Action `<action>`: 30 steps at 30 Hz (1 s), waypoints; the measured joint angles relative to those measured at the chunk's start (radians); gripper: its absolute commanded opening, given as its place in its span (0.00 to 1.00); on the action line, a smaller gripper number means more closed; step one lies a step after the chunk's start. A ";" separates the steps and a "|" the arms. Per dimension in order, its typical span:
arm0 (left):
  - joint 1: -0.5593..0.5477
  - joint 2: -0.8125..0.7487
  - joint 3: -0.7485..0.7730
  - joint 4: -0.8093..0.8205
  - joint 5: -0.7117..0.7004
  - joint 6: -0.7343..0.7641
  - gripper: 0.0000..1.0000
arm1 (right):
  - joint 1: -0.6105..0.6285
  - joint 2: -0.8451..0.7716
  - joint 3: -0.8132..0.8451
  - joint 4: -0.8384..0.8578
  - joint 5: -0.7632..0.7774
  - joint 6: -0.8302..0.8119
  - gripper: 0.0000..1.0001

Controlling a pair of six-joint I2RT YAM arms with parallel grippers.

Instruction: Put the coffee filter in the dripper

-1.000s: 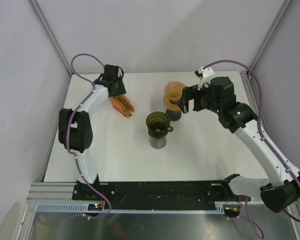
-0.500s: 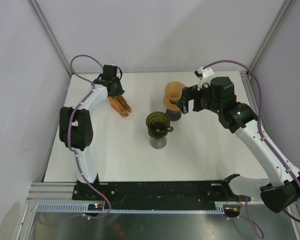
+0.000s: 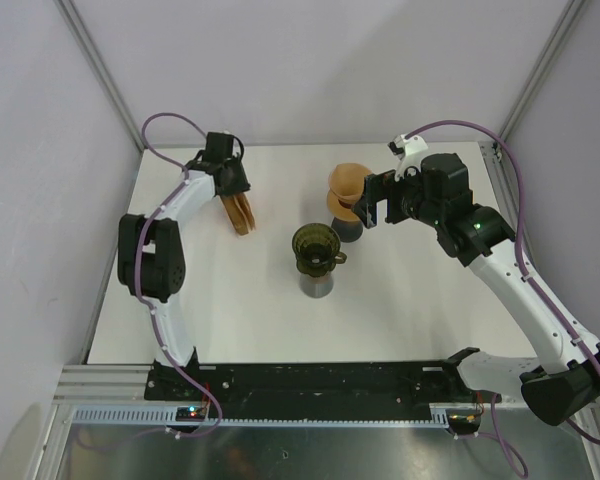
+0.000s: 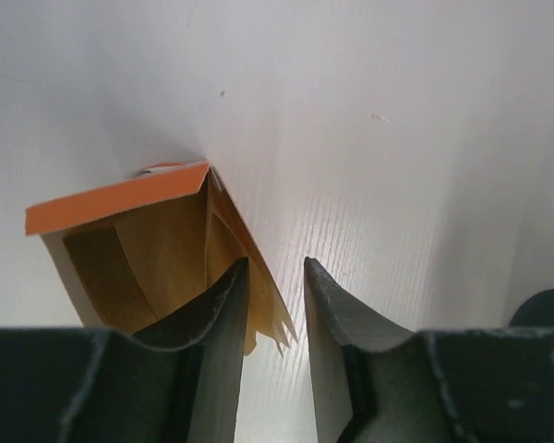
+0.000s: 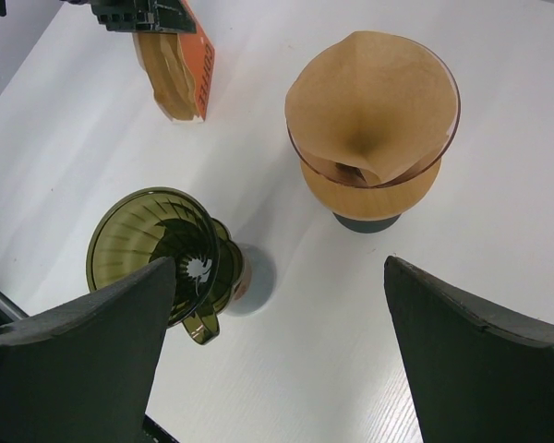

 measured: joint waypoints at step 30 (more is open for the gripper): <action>0.028 -0.211 -0.109 0.030 -0.014 0.177 0.30 | 0.000 0.010 0.000 -0.017 -0.025 -0.001 0.99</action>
